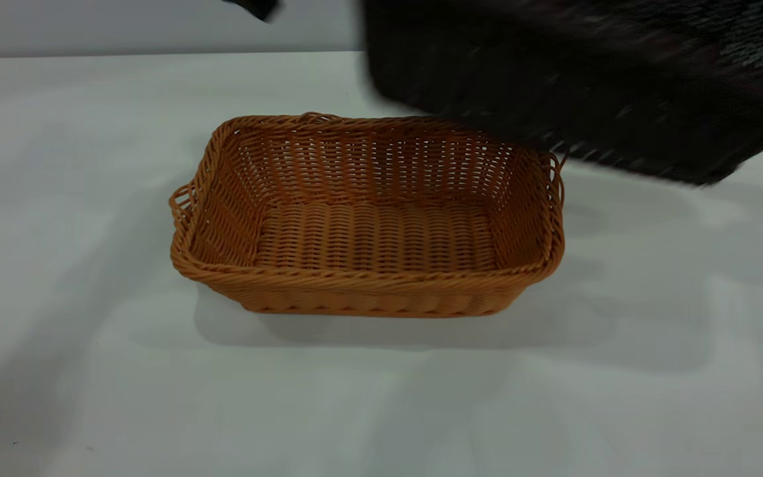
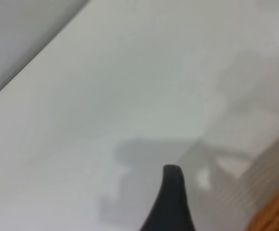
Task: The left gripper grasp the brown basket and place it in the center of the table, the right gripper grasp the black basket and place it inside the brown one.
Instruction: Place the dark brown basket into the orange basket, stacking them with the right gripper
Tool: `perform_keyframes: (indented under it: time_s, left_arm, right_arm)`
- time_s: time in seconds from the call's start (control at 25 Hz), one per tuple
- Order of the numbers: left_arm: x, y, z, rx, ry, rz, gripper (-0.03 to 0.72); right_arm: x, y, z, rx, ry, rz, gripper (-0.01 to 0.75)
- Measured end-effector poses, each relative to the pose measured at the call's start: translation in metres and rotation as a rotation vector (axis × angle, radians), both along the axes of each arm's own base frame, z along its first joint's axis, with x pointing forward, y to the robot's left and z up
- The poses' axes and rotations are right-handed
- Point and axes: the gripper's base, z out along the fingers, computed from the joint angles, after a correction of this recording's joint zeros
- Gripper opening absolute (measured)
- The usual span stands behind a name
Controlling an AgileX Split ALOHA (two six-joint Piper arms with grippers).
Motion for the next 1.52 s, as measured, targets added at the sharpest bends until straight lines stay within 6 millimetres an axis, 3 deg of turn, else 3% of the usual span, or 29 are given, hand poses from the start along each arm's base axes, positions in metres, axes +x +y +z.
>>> perform_keyframes:
  time_s: [0.16,0.32,0.48,0.64,0.8,1.52]
  left_arm:
    - [0.009,0.040,0.001,-0.029,0.024,0.133,0.572]
    - [0.013,0.068,0.000,-0.037,0.030,0.202,0.572]
    - [0.014,0.081,0.000,-0.038,0.034,0.230,0.572]
    - [0.013,0.081,0.000,-0.037,0.050,0.225,0.572]
    - [0.012,0.081,-0.001,-0.037,0.059,0.222,0.572]
    - [0.012,0.081,-0.001,-0.036,0.067,0.219,0.572]
  right_arm:
    - [0.005,0.056,-0.008,-0.065,-0.006,0.048,0.076]
    - [0.007,0.101,-0.029,-0.091,0.007,0.080,0.076]
    - [0.008,0.124,-0.058,-0.103,0.049,0.081,0.076]
    - [0.016,0.141,-0.069,-0.082,0.061,0.063,0.076]
    - [0.022,0.150,-0.078,-0.071,0.064,0.044,0.076]
    - [0.023,0.143,-0.094,-0.160,0.097,0.018,0.076]
